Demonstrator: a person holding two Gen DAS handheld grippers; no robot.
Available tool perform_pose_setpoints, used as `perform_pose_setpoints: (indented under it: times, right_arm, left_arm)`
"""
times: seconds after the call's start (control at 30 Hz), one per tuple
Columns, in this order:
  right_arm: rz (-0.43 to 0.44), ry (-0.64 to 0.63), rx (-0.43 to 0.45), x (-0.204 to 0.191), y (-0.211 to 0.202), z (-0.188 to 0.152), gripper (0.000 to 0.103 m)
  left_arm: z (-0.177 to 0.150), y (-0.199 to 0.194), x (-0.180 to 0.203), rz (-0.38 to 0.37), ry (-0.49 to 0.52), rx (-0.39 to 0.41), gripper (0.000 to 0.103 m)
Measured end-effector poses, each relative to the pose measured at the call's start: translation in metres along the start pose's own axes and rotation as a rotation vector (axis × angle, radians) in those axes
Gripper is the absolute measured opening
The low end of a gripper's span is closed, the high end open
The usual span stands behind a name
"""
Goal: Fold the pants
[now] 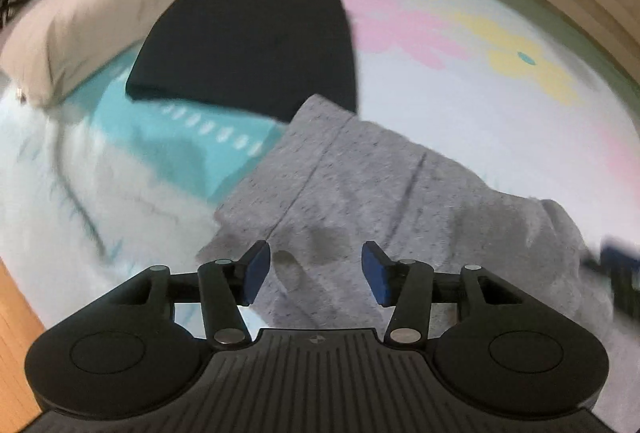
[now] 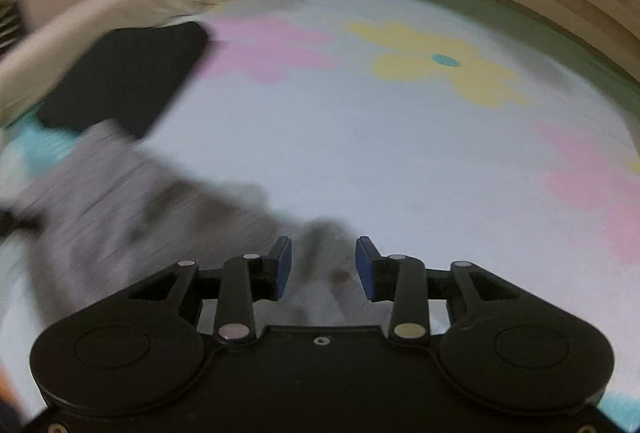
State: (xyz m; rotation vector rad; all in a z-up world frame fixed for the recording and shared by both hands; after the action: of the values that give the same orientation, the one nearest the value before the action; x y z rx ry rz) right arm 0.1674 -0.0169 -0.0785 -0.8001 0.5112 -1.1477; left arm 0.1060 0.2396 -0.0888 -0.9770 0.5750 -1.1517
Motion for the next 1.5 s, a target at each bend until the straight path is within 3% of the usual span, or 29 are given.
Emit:
perform_pose_setpoints:
  times: [0.13,0.3,0.5,0.83,0.87,0.93,0.97,1.0,1.1,1.37,1.5]
  right_arm:
    - [0.106,-0.082,0.008,-0.038,-0.035,-0.046,0.048]
    - [0.203,-0.125,0.005,-0.065,-0.05,-0.087,0.052]
    - [0.18,-0.238,0.005,-0.083,-0.047,-0.108,0.052]
    - [0.15,-0.312,0.023,-0.091,-0.042,-0.126,0.051]
    - [0.149,-0.31,0.025,-0.09,-0.041,-0.126,0.049]
    - [0.154,-0.295,0.025,-0.089,-0.039,-0.126,0.032]
    - [0.159,-0.286,0.017,-0.087,-0.037,-0.125,0.018]
    - [0.164,-0.276,0.012,-0.086,-0.036,-0.125,0.018]
    - [0.175,-0.248,0.023,-0.082,-0.038,-0.124,0.011]
    - [0.19,-0.177,0.057,-0.071,-0.061,-0.114,0.007]
    - [0.227,-0.211,0.038,-0.077,-0.07,-0.12,0.008]
  left_arm:
    - [-0.003,-0.001,-0.009,0.01,-0.033,-0.006,0.049]
    - [-0.003,0.003,-0.022,0.036,-0.055,-0.017,0.049]
    - [-0.002,0.011,-0.026,-0.038,-0.114,-0.035,0.049]
    - [0.007,0.032,-0.028,-0.052,-0.191,-0.053,0.049]
    - [0.007,0.033,-0.028,-0.051,-0.2,-0.046,0.049]
    - [0.008,0.033,-0.028,-0.043,-0.209,-0.033,0.047]
    - [0.008,0.032,-0.027,-0.036,-0.209,-0.02,0.038]
    - [0.008,0.029,-0.026,-0.025,-0.199,0.001,0.025]
    - [0.01,0.019,-0.022,-0.004,-0.168,0.04,0.011]
    - [0.007,-0.028,-0.025,-0.053,-0.192,0.131,0.008]
    - [-0.001,-0.015,-0.033,-0.008,-0.182,0.053,0.008]
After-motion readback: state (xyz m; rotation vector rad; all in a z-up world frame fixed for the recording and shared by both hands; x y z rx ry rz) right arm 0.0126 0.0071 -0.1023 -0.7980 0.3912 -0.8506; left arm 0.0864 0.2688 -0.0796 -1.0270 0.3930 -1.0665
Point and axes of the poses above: each gripper's, at about its wrist camera, not at the fingertips, and y roughly the way its jaws point, x to its right, z to its top, the point moved 4 cm from there along y, roughly the way its jaws point, and after that the axes turned 4 degrees about y, right-handed, at the moved point
